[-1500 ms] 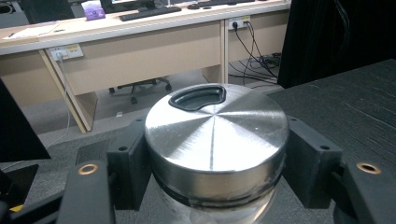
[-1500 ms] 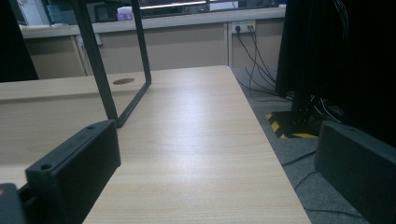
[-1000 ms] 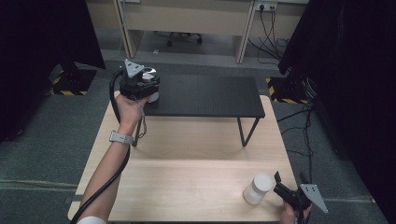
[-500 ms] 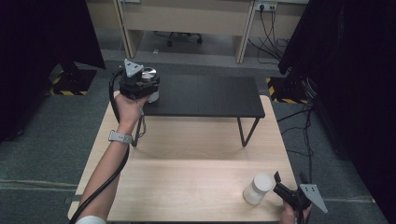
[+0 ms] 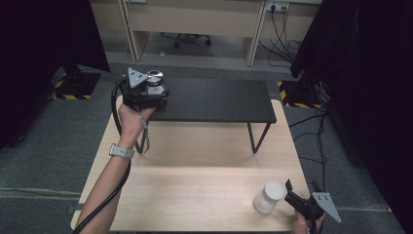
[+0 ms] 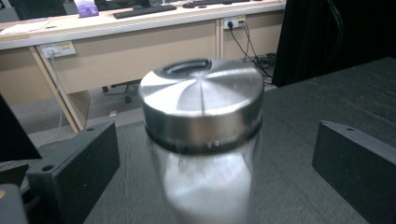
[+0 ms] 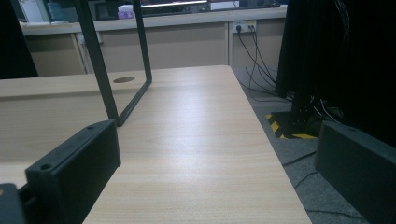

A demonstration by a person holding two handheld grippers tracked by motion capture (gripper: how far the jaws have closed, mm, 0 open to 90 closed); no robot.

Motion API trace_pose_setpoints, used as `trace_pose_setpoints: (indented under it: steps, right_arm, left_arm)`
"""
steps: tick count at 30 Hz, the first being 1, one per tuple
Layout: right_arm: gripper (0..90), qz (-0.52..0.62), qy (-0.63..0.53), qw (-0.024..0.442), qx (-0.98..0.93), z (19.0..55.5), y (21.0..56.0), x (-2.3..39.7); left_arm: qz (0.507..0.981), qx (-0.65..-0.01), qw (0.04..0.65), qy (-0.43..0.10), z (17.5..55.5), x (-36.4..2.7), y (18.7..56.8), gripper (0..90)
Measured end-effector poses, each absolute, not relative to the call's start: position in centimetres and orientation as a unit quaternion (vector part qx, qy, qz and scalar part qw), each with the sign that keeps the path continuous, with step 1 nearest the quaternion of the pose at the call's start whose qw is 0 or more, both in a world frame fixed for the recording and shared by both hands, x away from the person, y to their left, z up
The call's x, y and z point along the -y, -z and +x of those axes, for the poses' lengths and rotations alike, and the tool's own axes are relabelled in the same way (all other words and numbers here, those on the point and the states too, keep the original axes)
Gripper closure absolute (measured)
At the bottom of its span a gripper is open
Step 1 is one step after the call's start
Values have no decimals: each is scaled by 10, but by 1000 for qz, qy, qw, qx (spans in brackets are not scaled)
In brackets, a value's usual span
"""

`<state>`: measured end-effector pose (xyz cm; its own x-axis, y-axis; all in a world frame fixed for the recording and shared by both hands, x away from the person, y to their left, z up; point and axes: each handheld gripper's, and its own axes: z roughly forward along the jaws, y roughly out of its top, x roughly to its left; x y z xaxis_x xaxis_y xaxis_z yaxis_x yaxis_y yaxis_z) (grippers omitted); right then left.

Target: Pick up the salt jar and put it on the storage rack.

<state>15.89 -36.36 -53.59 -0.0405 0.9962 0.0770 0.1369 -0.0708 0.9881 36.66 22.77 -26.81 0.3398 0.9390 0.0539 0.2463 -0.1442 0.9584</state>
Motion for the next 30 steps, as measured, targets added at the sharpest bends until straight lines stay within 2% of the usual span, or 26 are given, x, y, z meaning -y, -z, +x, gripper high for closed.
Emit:
trace_pose_setpoints:
  steps: [17, 30]
  right_arm:
    - [6, 540, -491, 432, -530, 160, 534, 364]
    - [6, 539, -487, 431, -535, 160, 533, 363]
  left_arm:
    - [663, -453, 487, -343, 335, -243, 298, 0]
    - [656, -447, 491, -358, 288, -254, 333, 0]
